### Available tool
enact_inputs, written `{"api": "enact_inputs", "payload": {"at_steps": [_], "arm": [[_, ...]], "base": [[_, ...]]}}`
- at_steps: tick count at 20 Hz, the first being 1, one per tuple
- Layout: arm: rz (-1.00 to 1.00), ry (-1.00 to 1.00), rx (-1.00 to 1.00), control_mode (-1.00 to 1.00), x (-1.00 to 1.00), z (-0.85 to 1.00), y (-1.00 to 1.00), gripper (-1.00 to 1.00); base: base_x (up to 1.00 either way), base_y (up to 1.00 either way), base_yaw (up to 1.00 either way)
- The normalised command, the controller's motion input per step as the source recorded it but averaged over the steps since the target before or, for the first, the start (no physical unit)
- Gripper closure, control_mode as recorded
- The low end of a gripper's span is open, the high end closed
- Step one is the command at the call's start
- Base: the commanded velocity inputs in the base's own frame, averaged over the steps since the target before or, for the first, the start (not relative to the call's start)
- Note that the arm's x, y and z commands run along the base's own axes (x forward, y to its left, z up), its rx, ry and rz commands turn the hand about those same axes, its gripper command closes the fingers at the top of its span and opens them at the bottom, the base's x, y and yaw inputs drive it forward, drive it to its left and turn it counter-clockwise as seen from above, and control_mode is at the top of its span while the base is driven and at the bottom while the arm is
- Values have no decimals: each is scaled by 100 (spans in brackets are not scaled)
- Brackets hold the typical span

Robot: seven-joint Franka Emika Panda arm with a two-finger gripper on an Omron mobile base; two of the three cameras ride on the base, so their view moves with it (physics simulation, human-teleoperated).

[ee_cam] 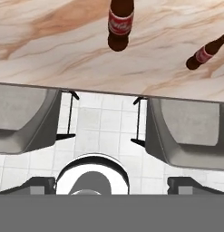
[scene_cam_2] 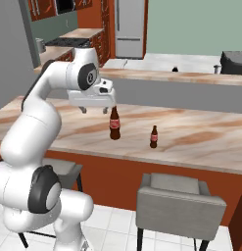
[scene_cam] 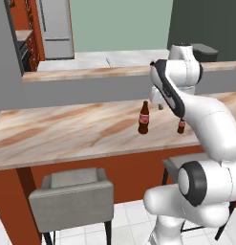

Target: Place the large bottle from the dining counter next to the other large bottle outside the sink, and place the small bottle from the dining counter next to the other small bottle inside the sink.

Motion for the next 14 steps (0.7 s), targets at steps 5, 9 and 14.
{"api": "enact_inputs", "payload": {"at_steps": [5, 9, 14], "arm": [[2, 2, 0, -100, 38, 0, -10, -100], [3, 0, 0, -100, 43, 0, -5, -100], [2, 0, 0, -100, 46, -1, 0, -100]], "base": [[0, 0, 0], [0, 0, 0], [0, 0, 0]]}}
